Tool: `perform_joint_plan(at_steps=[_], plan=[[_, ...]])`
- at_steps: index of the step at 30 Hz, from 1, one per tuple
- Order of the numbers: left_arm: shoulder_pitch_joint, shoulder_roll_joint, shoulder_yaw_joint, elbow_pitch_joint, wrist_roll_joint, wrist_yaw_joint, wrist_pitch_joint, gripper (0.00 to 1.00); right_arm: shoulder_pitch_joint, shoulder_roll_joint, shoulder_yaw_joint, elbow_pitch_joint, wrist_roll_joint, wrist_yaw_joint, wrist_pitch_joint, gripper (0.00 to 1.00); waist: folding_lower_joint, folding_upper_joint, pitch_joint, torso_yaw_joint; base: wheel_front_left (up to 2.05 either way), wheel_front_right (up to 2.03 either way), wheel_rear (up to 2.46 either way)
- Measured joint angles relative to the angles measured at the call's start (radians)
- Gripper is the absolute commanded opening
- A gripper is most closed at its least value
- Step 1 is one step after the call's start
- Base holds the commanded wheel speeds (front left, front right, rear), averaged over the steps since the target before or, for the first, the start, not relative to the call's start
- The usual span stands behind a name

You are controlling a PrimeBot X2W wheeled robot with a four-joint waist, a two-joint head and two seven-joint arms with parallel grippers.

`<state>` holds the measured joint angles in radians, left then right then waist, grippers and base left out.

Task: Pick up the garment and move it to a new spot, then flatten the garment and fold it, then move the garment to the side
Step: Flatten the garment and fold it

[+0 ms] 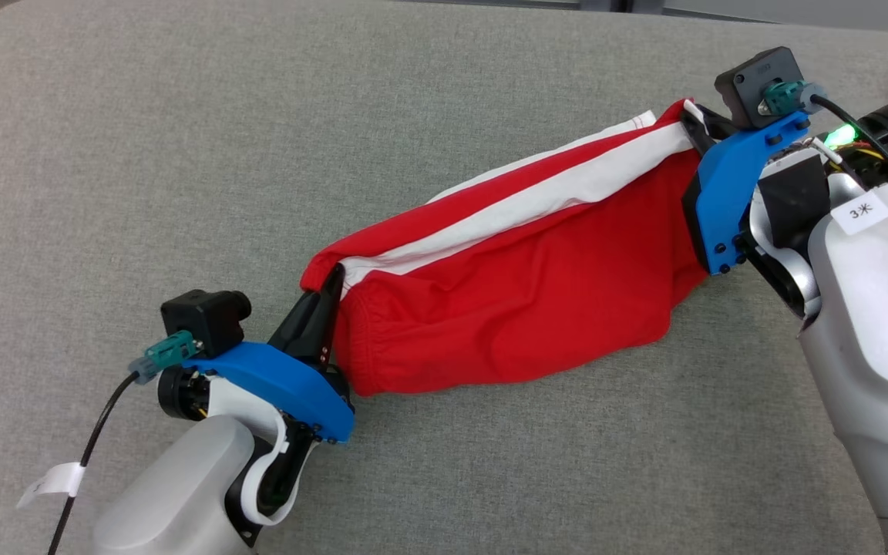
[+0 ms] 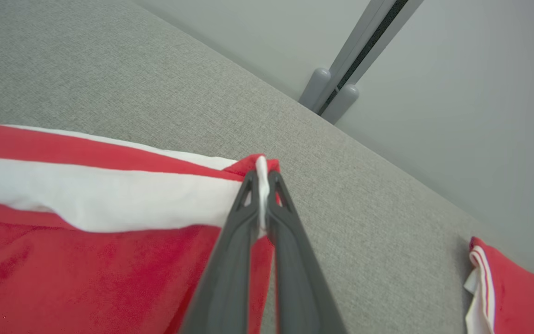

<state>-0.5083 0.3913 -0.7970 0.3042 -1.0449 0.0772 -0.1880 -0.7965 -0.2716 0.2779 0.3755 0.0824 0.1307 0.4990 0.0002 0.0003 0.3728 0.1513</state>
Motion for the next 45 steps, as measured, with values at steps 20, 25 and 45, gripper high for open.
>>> perform_joint_plan(at_steps=[20,25,45], plan=[[-0.026,-0.053,-0.013,0.109,0.058,-0.046,-0.060,1.00,-0.054,0.046,-0.033,0.223,0.057,0.000,-0.195,1.00,-0.0002,-0.0002,-0.038,0.036,0.00,0.00,0.00],[0.034,-0.027,0.014,0.081,0.108,-0.036,-0.071,1.00,-0.004,0.041,-0.036,0.245,0.084,0.000,-0.192,1.00,-0.0004,-0.0004,-0.089,0.034,0.00,0.00,0.00],[0.298,-0.186,0.520,-0.105,0.628,-0.126,-0.074,1.00,0.159,0.148,-0.344,0.331,0.126,0.000,-0.269,1.00,-0.0002,-0.0005,-0.129,0.053,0.00,0.00,0.00]])
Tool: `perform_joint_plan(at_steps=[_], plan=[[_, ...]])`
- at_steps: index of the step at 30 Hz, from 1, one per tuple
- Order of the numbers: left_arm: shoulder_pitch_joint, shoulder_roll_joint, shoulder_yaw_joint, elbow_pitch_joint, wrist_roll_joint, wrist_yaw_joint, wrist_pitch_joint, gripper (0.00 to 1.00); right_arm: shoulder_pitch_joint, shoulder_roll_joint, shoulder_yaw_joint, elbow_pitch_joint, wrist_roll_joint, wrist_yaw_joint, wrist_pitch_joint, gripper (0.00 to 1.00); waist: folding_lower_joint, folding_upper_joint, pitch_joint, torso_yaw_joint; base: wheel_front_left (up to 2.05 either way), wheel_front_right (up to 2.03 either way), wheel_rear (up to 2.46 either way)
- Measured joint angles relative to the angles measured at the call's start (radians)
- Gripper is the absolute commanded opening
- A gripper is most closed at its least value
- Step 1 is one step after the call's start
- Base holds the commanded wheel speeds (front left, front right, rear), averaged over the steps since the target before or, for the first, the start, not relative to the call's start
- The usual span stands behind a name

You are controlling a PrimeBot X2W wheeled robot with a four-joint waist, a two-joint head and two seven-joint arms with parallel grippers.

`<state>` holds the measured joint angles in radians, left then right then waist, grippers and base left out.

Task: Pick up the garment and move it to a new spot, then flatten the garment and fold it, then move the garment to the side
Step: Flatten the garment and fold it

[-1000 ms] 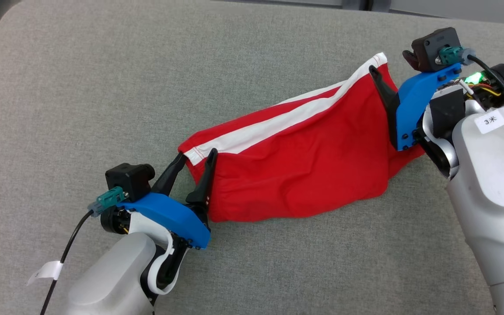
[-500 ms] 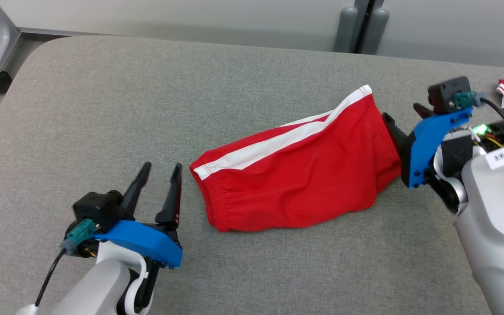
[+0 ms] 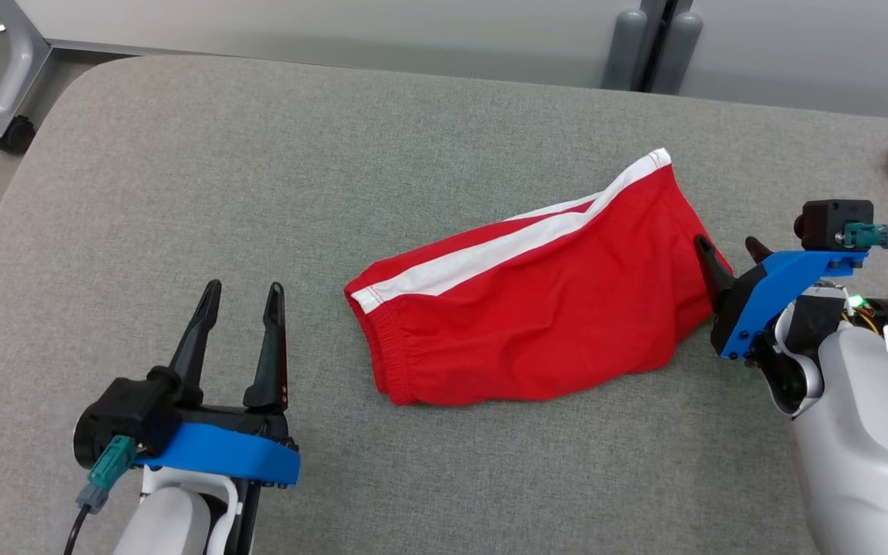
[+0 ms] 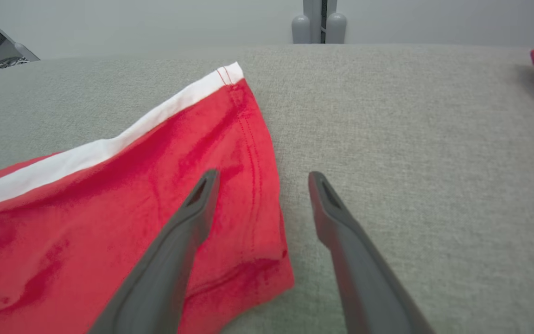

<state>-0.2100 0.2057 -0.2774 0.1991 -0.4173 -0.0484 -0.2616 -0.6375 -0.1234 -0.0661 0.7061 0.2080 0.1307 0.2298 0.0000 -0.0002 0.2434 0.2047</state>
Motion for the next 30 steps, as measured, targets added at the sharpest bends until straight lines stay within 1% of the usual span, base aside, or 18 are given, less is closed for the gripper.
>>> perform_joint_plan(at_steps=[4,9,14,20,21,22,23,26,28,30], plan=[[0.039,-0.049,0.064,0.000,0.052,-0.040,0.000,1.00,-0.021,0.026,-0.054,0.046,-0.007,0.000,-0.021,1.00,0.0000,0.0000,0.012,0.000,0.00,0.00,0.00],[0.048,-0.087,0.096,0.011,0.095,-0.067,0.000,1.00,-0.077,0.044,-0.129,0.131,-0.065,0.000,-0.053,1.00,0.0001,0.0002,0.030,0.011,0.00,0.00,0.00],[0.042,-0.109,0.100,0.013,0.117,-0.076,0.000,1.00,-0.113,0.057,-0.167,0.219,-0.146,0.000,-0.056,1.00,0.0001,0.0002,0.046,0.034,0.00,0.00,0.00],[0.042,-0.115,0.089,0.012,0.124,-0.077,0.000,1.00,-0.147,0.057,-0.176,0.277,-0.244,0.000,-0.066,1.00,0.0000,0.0001,0.061,0.056,0.00,0.00,0.00],[0.041,-0.116,0.085,0.011,0.123,-0.077,0.000,1.00,-0.154,0.057,-0.173,0.287,-0.254,-0.001,-0.065,0.75,0.0000,0.0001,0.064,0.058,0.00,0.00,0.00],[0.041,-0.116,0.084,0.010,0.122,-0.077,0.000,1.00,-0.161,0.056,-0.168,0.296,-0.257,-0.002,-0.064,0.03,0.0000,0.0001,0.066,0.060,0.00,0.00,0.00],[0.041,-0.116,0.084,0.009,0.120,-0.078,0.000,1.00,-0.167,0.055,-0.162,0.306,-0.257,-0.002,-0.064,0.00,0.0000,0.0000,0.068,0.061,0.00,0.00,0.00],[0.041,-0.116,0.084,0.009,0.118,-0.078,0.000,1.00,-0.181,0.060,-0.131,0.322,-0.257,-0.001,-0.069,0.00,0.0000,0.0001,0.072,0.059,0.00,0.00,0.00],[0.041,-0.115,0.084,0.010,0.117,-0.078,0.000,1.00,-0.180,0.065,-0.124,0.324,-0.253,0.000,-0.092,0.00,0.0001,0.0002,0.068,0.058,0.00,0.00,0.00],[0.044,-0.115,0.092,0.012,0.117,-0.078,0.000,1.00,-0.175,0.067,-0.137,0.326,-0.211,0.000,-0.117,0.00,0.0001,0.0003,0.057,0.055,0.00,0.00,0.00]])
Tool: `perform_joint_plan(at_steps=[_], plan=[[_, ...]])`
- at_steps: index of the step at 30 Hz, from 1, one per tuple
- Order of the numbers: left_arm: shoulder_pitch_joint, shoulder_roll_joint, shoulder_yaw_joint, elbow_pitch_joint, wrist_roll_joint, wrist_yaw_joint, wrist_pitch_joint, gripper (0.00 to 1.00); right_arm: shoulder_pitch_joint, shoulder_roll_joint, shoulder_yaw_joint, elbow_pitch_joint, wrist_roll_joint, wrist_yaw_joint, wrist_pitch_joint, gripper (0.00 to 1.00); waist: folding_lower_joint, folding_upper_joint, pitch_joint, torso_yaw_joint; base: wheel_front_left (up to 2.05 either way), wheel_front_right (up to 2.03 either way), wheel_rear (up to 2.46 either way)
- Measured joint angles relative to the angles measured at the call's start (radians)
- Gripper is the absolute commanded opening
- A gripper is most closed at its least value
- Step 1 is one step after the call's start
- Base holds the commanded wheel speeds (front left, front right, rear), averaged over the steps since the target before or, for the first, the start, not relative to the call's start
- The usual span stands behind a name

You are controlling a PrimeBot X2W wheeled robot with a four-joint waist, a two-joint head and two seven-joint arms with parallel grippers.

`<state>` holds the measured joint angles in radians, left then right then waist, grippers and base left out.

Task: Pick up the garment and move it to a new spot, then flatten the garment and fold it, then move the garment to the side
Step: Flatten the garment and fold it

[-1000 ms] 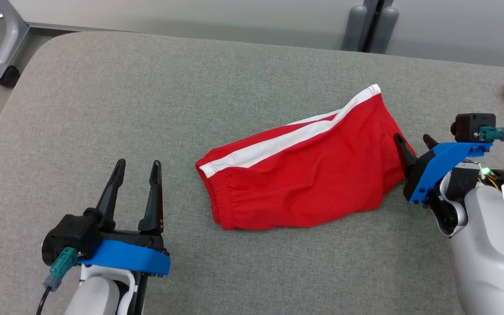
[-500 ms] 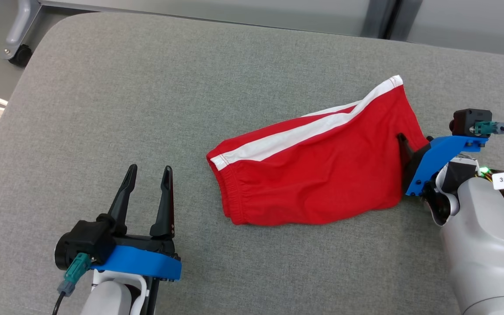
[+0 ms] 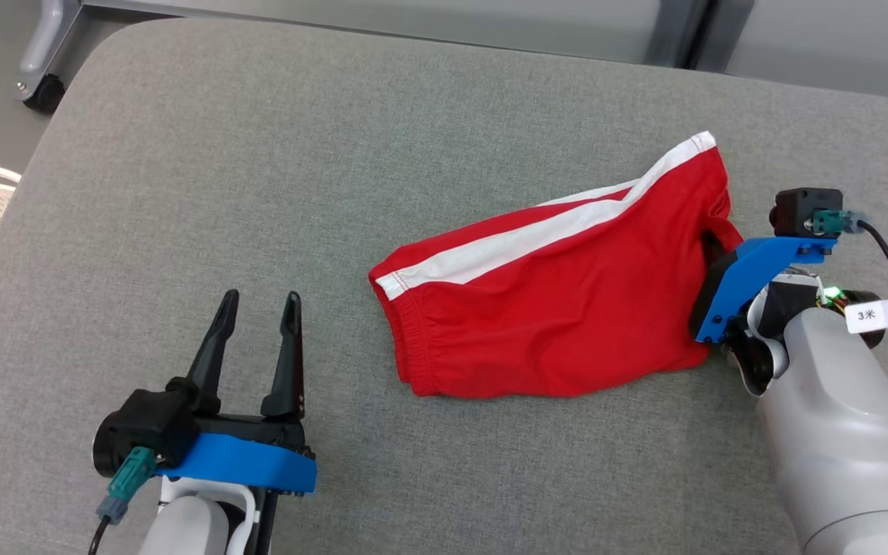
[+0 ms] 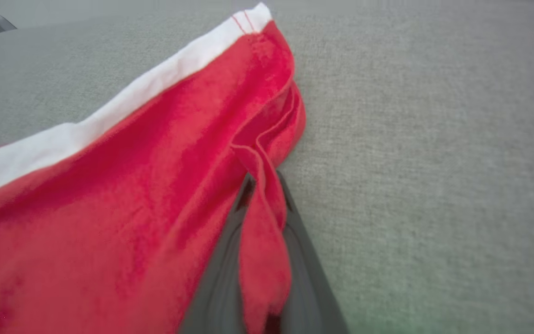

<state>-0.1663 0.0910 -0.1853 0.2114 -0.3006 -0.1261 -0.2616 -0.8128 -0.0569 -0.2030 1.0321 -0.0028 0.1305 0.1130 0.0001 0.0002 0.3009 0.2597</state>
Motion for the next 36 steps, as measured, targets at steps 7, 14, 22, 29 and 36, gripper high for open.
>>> perform_joint_plan(at_steps=[7,14,22,29,36], plan=[[0.039,0.002,0.028,-0.016,0.007,-0.003,0.000,1.00,0.076,0.003,-0.013,-0.062,0.085,0.000,-0.089,0.00,-0.0001,-0.0001,-0.046,-0.036,0.00,0.00,0.00],[0.065,0.009,0.033,-0.028,0.020,-0.003,0.000,1.00,0.194,-0.027,-0.105,-0.186,0.072,0.000,-0.128,0.00,-0.0002,-0.0001,-0.087,-0.083,0.00,0.00,0.00],[0.074,0.016,0.021,-0.034,0.020,-0.003,0.000,1.00,0.303,-0.022,-0.241,-0.421,-0.053,0.000,-0.077,0.00,-0.0001,0.0000,-0.104,-0.096,0.00,0.00,0.00],[0.101,0.019,0.020,-0.035,0.019,-0.003,0.000,1.00,0.397,0.003,-0.196,-0.646,-0.095,0.000,0.007,0.00,-0.0002,-0.0001,-0.124,-0.086,0.00,0.00,0.00],[0.102,0.027,0.007,-0.029,0.019,-0.003,0.000,1.00,0.449,0.007,0.096,-0.716,0.032,0.000,0.103,0.00,-0.0002,-0.0001,-0.135,-0.084,0.00,0.00,0.00]])
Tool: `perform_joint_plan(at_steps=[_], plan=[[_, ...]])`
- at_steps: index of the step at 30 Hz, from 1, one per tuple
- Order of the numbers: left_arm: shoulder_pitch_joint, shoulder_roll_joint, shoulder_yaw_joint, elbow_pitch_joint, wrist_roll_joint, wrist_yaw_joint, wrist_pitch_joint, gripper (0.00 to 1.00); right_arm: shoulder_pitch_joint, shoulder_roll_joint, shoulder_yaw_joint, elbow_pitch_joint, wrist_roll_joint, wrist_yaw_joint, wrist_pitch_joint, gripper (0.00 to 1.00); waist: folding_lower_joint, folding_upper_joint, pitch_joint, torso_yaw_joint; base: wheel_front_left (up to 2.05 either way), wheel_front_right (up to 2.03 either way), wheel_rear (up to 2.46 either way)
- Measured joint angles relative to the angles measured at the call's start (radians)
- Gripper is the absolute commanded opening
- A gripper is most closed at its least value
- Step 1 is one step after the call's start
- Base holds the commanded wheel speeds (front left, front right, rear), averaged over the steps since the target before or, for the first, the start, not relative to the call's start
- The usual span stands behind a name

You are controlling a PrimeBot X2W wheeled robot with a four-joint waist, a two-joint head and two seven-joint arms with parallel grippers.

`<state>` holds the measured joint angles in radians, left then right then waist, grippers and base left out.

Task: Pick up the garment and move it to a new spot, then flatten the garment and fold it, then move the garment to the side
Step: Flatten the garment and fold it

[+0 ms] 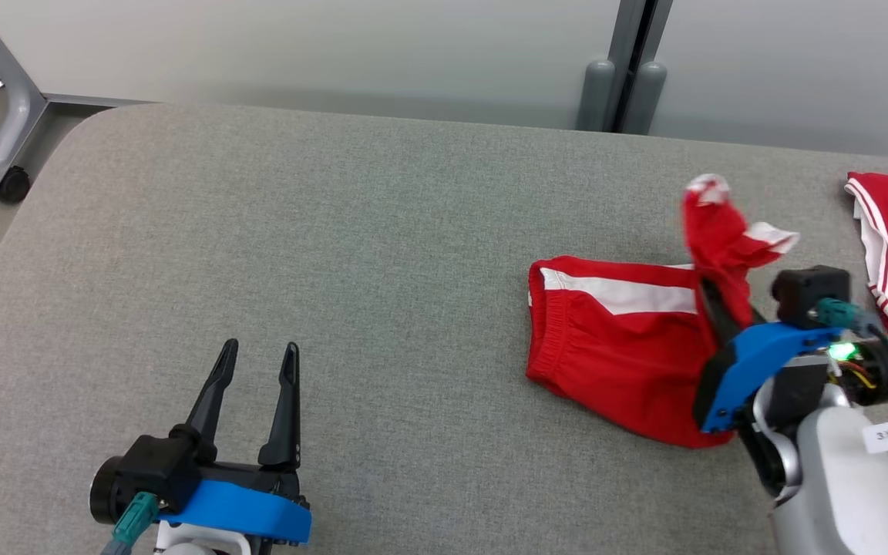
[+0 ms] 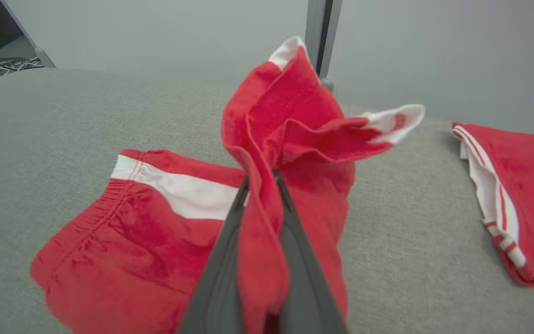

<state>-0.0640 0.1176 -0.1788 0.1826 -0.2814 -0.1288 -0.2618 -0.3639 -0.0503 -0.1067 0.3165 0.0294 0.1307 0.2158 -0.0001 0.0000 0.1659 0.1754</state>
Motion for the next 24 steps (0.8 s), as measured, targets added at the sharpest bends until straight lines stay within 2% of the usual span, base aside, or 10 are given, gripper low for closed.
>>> perform_joint_plan(at_steps=[6,19,20,21,22,24], plan=[[-0.007,0.001,-0.018,-0.001,-0.007,0.000,0.000,1.00,-0.017,0.001,0.157,0.037,0.078,0.000,0.037,0.00,0.0000,0.0000,-0.001,0.009,0.00,0.00,0.00],[-0.020,-0.002,-0.034,0.001,-0.016,0.000,0.000,1.00,-0.113,0.001,0.293,0.201,0.142,0.000,0.017,0.00,0.0001,0.0000,0.014,0.057,0.00,0.00,0.00],[-0.020,-0.002,-0.033,0.001,-0.016,0.000,0.000,1.00,-0.115,0.001,0.301,0.208,0.150,0.000,0.017,0.09,0.0001,0.0001,0.013,0.058,0.00,0.00,0.00],[-0.020,-0.002,-0.032,0.001,-0.016,0.000,0.000,1.00,-0.116,0.001,0.310,0.215,0.159,0.000,0.018,0.89,0.0001,0.0000,0.012,0.059,0.00,0.00,0.00],[-0.019,-0.002,-0.031,0.002,-0.016,0.000,0.000,1.00,-0.116,0.001,0.319,0.219,0.179,0.000,0.020,1.00,0.0001,0.0000,0.010,0.059,0.00,0.00,0.00],[-0.017,-0.002,-0.029,0.002,-0.016,0.000,0.000,1.00,-0.112,0.001,0.352,0.213,0.265,0.000,0.011,1.00,0.0001,0.0000,0.004,0.057,0.00,0.00,0.00]])
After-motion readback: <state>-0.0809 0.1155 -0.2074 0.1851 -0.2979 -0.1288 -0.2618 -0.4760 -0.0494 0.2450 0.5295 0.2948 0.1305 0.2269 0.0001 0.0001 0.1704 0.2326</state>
